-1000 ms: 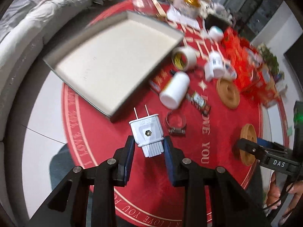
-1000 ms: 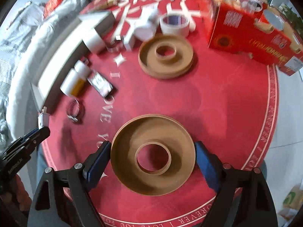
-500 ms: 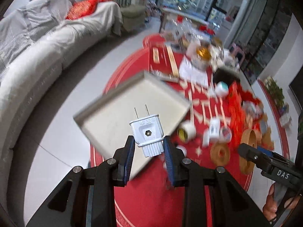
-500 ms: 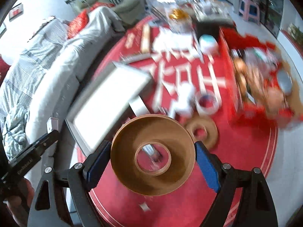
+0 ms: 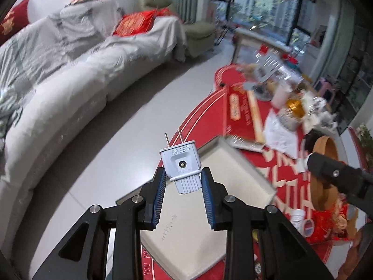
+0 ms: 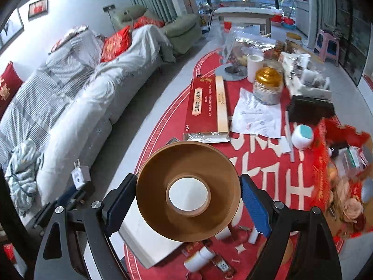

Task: Organize rigid objects
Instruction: 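Lift and carry the plug and the tan ring over the grey tray with both tools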

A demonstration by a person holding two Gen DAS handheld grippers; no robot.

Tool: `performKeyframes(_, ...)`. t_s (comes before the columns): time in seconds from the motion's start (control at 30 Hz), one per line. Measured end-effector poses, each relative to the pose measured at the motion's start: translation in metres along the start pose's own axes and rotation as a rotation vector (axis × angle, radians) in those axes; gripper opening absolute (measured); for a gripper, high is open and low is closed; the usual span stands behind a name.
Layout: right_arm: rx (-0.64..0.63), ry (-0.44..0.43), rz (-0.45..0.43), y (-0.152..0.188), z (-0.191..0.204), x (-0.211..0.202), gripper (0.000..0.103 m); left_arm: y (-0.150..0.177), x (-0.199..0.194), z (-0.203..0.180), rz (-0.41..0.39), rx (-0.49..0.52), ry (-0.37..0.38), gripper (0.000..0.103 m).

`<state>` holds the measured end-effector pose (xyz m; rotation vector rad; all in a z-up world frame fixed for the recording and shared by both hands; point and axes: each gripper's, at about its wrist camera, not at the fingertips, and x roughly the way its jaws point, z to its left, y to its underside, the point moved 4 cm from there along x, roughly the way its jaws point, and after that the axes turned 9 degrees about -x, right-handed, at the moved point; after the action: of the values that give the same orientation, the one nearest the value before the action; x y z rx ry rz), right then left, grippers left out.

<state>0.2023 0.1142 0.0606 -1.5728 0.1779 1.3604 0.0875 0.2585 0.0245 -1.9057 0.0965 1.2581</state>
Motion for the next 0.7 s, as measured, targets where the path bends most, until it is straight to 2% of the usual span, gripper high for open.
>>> performKeyframes(0.23,-0.04,0.017,0.112,0.026,0.015,0.072,0.088,0.031,0.057,0.006,0.109,0.027,-0.064,0.033)
performKeyframes(0.33,-0.034,0.015,0.155,0.04,0.016,0.093,0.088,0.04,0.071,0.009,0.143,0.022,-0.068,0.033)
performKeyframes(0.7,-0.026,0.019,0.213,0.053,0.013,0.117,0.088,0.047,0.094,0.008,0.175,0.016,-0.094,0.033)
